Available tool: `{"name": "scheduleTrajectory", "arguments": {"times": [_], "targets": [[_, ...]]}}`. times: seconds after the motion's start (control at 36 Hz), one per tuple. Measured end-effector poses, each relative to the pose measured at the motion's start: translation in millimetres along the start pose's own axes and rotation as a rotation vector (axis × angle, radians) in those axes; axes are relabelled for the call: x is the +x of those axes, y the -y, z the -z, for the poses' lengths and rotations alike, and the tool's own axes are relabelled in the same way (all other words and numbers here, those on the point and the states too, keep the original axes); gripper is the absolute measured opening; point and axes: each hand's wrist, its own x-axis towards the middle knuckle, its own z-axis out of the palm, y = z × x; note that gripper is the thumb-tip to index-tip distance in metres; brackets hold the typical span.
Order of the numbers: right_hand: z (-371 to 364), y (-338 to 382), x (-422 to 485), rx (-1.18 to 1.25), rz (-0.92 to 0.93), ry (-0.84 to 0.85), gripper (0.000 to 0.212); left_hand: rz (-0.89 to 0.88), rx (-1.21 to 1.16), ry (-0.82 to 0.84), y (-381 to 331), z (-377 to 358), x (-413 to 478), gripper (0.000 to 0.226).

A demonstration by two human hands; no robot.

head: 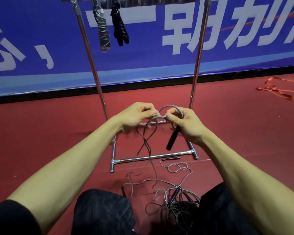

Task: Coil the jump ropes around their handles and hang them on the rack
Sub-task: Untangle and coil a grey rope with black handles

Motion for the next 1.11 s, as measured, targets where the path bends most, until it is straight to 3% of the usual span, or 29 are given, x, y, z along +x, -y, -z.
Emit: {"name": "scheduleTrajectory", "arguments": {"times": [0.06, 0.11, 0.22, 0.28, 0.42, 0.53, 0.56, 0.69, 0.83, 0.92, 0.97, 1.03, 1.08, 1.11], "targets": [[4, -1, 1, 0.035, 0.012, 0.007, 0.012, -0.048, 0.091, -0.165, -4, 6, 4, 0.024], [6, 0, 1, 0.080, 0.013, -0.042, 0.007, -0.079, 0.002, -0.320, -11, 14, 6, 0.029], [6, 4, 3, 0.036, -0.065, -0.407, 0.009, -0.046, -0.192, -0.298, -29, 26, 5, 0.035], [6, 3, 3, 0.046, -0.113, -0.505, 0.006, -0.013, -0.232, -0.301, -39, 29, 1, 0.033], [-21, 3, 3, 0.086, -0.065, -0.367, 0.025, 0.025, -0.121, -0.143, -52, 18, -6, 0.024], [-51, 18, 4, 0.091, 0.048, -0.215, 0.007, 0.007, -0.126, -0.032, -53, -5, -6, 0.029], [-55, 18, 6, 0.120, 0.049, -0.211, 0.013, 0.001, -0.122, -0.058, -53, -8, -6, 0.031], [-49, 9, 8, 0.102, 0.008, -0.332, 0.014, 0.018, -0.003, -0.370, -42, 13, -1, 0.035], [-8, -4, 0, 0.051, -0.013, -0.456, 0.022, 0.143, -0.194, -0.721, -15, 72, -8, 0.036], [14, -2, -5, -0.057, 0.001, -0.439, 0.017, 0.207, 0.072, -0.865, 13, 99, -18, 0.041], [20, 3, -6, -0.134, -0.003, -0.390, 0.010, 0.251, 0.433, -0.759, 32, 103, -24, 0.044], [19, 8, -4, -0.239, -0.027, -0.294, 0.010, 0.286, 0.653, -0.503, 43, 92, -25, 0.031], [11, 13, -1, -0.291, -0.040, -0.181, 0.011, 0.167, 0.613, -0.303, 41, 72, -20, 0.010], [5, 16, 1, -0.287, -0.039, -0.135, 0.013, 0.062, 0.540, -0.214, 33, 57, -17, 0.015]]}}
